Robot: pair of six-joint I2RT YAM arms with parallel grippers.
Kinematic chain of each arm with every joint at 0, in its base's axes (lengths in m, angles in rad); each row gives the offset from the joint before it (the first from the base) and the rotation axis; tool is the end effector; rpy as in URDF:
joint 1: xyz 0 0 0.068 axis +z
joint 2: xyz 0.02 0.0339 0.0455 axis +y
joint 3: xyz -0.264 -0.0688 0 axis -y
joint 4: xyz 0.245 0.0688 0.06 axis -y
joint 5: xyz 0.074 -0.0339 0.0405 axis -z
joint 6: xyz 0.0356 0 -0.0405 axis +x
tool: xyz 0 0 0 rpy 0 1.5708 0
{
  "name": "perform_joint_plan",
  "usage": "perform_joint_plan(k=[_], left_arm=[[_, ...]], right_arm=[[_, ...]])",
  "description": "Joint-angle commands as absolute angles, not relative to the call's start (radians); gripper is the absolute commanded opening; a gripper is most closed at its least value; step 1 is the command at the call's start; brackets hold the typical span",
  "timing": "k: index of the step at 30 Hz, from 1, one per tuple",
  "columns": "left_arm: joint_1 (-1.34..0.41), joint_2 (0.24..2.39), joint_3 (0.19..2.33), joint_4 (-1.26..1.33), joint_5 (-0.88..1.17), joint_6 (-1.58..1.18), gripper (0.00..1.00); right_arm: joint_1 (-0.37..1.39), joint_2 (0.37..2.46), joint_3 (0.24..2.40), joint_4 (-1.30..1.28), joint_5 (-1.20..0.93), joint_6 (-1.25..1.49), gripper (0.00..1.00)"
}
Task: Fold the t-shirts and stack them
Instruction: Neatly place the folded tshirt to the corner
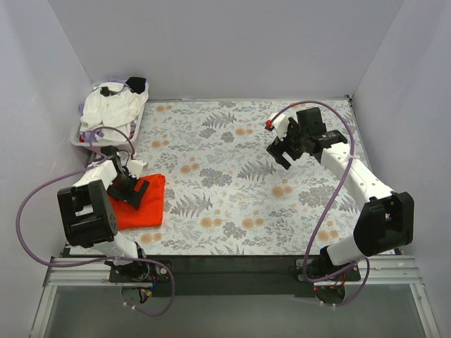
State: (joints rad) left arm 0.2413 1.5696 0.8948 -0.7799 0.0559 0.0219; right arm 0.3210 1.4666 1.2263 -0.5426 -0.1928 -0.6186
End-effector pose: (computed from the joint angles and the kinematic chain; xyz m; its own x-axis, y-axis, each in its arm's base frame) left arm 0.2541 0.0605 0.1625 -0.9693 -0.2160 -0.1170 -0.2111 0.9760 -0.0529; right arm 0.3034 0.1081 0.2992 -0.2910 -0.6965 -0.6559 -0.7454 0.5948 -0.3010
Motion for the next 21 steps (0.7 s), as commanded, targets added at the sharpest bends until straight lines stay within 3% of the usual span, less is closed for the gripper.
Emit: perform_joint_plan(k=[1,10,21], left_arm=[[0.326,1.647,0.911,-0.712,-0.015,0.241,0.89],[0.425,1.789,1.031,-0.693,-0.018,0.331,0.88],[0.449,1.764,1.112,-0.751,0.049,0.374,0.88]], right_arm=[[0.318,1.436,1.216,-0.515,-0.201,-0.643,0.98],[0.316,1.410,1.186,-0.514,-0.187,-0.667,0.98],[0.314,1.404,1.186,-0.512,-0.204,-0.650,0.98]])
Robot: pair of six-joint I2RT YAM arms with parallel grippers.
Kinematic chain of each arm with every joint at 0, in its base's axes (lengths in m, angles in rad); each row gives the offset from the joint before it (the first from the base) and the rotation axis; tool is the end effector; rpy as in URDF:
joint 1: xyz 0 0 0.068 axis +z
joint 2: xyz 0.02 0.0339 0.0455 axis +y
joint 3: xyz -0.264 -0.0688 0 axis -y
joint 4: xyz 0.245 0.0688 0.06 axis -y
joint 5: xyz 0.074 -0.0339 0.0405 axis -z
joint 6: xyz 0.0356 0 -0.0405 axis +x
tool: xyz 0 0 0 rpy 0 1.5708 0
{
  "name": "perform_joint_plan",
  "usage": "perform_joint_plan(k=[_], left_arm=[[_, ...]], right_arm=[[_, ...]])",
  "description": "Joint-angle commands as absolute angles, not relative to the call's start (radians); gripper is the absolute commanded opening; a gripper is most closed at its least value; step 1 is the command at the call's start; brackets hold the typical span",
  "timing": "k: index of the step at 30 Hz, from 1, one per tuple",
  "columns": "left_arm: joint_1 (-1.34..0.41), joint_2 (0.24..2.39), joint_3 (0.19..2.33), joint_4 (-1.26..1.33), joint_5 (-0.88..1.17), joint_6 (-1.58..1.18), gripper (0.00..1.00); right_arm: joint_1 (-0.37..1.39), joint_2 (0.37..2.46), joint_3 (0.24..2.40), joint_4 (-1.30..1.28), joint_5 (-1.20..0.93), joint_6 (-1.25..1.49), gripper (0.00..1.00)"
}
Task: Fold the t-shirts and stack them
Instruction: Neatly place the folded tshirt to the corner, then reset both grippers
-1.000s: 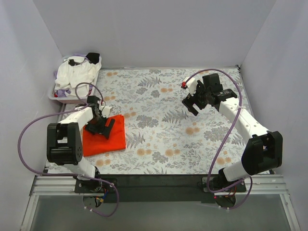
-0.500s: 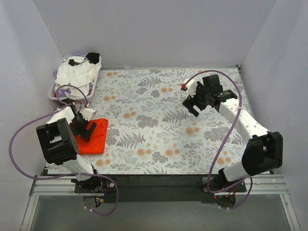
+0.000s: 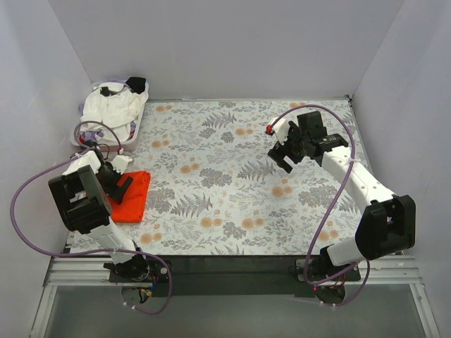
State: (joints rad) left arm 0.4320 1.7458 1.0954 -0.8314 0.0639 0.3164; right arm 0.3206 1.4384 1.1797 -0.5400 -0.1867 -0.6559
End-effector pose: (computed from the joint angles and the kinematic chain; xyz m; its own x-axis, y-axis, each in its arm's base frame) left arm 0.2798 0.1265 0.1638 -0.9880 -0.1136 -0.1043 -0.1108 0.9933 -0.0328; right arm 0.2953 0.1050 0.2924 -0.2751 -0.7228 -0.6340 -0.7575 0.5690 -0.3201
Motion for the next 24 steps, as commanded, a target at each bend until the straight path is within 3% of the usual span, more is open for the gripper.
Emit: perform_joint_plan(k=[1,11,18,24], left_arm=[[0.448,1.756,1.141,-0.767,0.055,0.358,0.88],[0.382,1.589,1.438,-1.024,0.167,0.168,0.89],[0.108,1.574,1.633,-1.115,0.248,-0.136,0.89],[-0.151,1.606,1.641,-0.941,0.239,-0.435,0.90]], right_arm=[[0.314,1.405,1.189,-0.511,-0.207,-0.649,0.98],[0.316,1.391,1.236,-0.512,-0.252,-0.623,0.98],[0.316,1.348,1.230,-0.511,-0.256,-0.560,0.98],[0.307,1.269,1.174,-0.511,-0.220,-0.482,0.98]])
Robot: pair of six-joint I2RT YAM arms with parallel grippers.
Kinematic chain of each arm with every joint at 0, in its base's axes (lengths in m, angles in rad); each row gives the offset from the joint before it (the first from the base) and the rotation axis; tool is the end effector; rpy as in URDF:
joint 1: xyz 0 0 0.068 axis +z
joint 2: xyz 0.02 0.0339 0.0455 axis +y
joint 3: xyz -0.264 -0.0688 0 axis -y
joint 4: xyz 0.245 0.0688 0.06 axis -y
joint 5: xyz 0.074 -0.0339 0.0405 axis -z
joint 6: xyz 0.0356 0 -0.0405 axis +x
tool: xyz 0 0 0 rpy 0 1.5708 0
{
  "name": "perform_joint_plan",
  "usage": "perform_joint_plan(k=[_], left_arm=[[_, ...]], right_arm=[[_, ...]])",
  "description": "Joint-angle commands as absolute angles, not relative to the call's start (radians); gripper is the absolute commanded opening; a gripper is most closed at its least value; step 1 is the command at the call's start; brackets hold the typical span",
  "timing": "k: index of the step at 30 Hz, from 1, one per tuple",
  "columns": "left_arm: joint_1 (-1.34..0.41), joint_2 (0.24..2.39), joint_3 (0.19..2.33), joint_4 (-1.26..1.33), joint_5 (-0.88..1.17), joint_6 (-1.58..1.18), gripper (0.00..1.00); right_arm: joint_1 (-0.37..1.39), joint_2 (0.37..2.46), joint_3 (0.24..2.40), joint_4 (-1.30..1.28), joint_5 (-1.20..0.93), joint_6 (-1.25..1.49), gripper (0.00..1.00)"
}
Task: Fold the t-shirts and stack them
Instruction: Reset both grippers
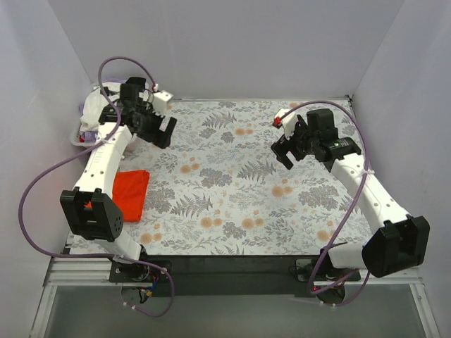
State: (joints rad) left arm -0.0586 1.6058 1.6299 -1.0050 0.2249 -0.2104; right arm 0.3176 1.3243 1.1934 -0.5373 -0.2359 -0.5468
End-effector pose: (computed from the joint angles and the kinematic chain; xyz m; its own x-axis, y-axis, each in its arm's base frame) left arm 0.3322 -0.0274 0.3529 -0.8491 -0.1541 -0.5053 0.0037 0.9547 -0.2974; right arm 0.2744 0.0990 0.3297 -0.2543 -0.6158 -0.7458 -0.7143 0.6395 -0.2844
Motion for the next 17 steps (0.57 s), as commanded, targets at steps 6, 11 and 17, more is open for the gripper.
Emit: perform_joint_plan(k=[6,11,17], left_arm=[[-0.349,1.686,1.543,-0.733,0.189,-0.592,0.90],[-0.402,1.720,1.363,-0.597,0.225,-0.672,0.91],[-0.405,1.715,1.310,-0.546,0.201,-0.716,0.91]], right_arm=[[0.265,1.183,1.034,-0.509,-0.219,-0.390,0.98],[0.186,1.146,0.939,-0.494,-0.259,-0.339,0.98],[0.147,1.121,0.905,-0.485,-0.288,-0.325,0.98]])
